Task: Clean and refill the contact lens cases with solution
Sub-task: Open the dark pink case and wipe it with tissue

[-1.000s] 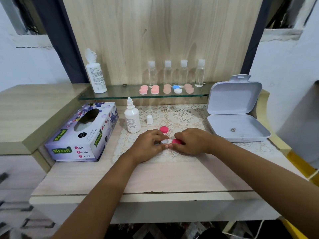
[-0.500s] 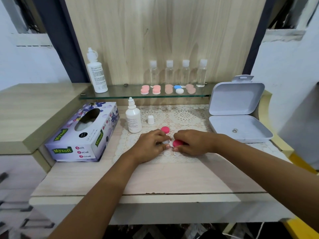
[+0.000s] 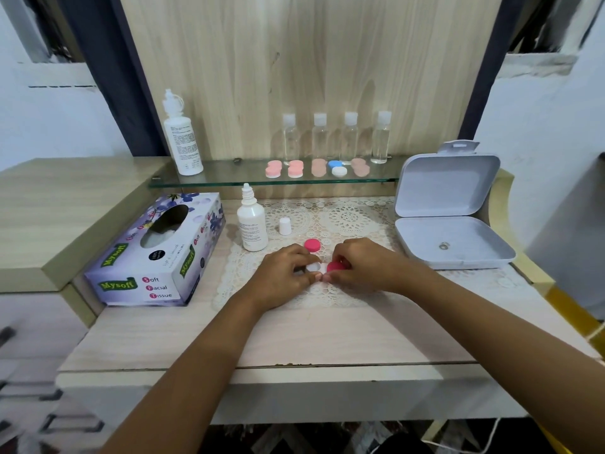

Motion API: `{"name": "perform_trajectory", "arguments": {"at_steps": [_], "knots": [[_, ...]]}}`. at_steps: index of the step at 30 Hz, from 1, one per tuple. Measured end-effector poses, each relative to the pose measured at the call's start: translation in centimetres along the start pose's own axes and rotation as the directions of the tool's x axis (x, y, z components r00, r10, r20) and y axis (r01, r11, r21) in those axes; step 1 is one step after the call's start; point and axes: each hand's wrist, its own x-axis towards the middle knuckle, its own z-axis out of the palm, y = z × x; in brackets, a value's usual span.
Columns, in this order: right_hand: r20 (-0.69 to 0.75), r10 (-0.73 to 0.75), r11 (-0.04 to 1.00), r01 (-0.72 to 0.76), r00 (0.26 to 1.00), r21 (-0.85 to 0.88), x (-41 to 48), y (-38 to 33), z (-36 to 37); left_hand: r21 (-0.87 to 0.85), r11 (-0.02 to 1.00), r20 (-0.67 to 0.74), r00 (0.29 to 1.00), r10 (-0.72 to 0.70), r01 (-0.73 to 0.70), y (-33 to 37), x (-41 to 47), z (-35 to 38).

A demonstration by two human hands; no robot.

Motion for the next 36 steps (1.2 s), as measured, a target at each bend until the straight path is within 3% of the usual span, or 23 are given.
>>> {"name": "perform_trajectory", "arguments": {"at_steps": [6, 11, 17, 20, 23, 29, 32, 36], "knots": [[0.059, -0.062, 0.995, 0.057, 0.996, 0.081, -0.3, -0.4, -0.7, -0.020, 1.000, 0.005, 1.000, -0.010, 0.010, 0.1, -0.1, 0.0], [-0.028, 0.072, 0.996, -0.070, 0.997, 0.055, -0.4, -0.8, -0.2, -0.011, 1.000, 0.015, 1.000, -0.022, 0.022, 0.1, -0.1, 0.0], [0.042, -0.040, 0.999, 0.039, 0.998, 0.032, -0.4, -1.2, -1.1, -0.038, 0.999, 0.010, 0.999, -0.033, 0.033, 0.2, -0.2, -0.1], [0.043, 0.019, 0.996, -0.023, 0.999, 0.089, -0.6, -1.3, -1.1, -0.043, 0.998, 0.010, 0.999, -0.037, 0.037, 0.1, -0.1, 0.0], [0.007, 0.080, 0.996, -0.080, 0.997, 0.040, -0.6, -1.5, -0.5, -0.046, 0.998, 0.011, 0.999, -0.032, 0.032, 0.1, -0.1, 0.0], [0.044, -0.001, 0.999, -0.001, 0.999, 0.052, -0.6, -1.9, -0.7, -0.056, 0.998, 0.017, 1.000, -0.025, 0.026, 0.0, -0.2, 0.0], [0.051, 0.028, 0.994, -0.033, 0.998, 0.104, -0.8, -1.8, -0.9, -0.060, 0.997, 0.023, 0.999, -0.037, 0.038, 0.1, -0.2, 0.0], [0.003, 0.085, 0.995, -0.085, 0.996, -0.046, -0.7, -1.9, -0.6, -0.043, 0.999, 0.016, 1.000, -0.027, 0.028, 0.1, -0.2, 0.0]]}}
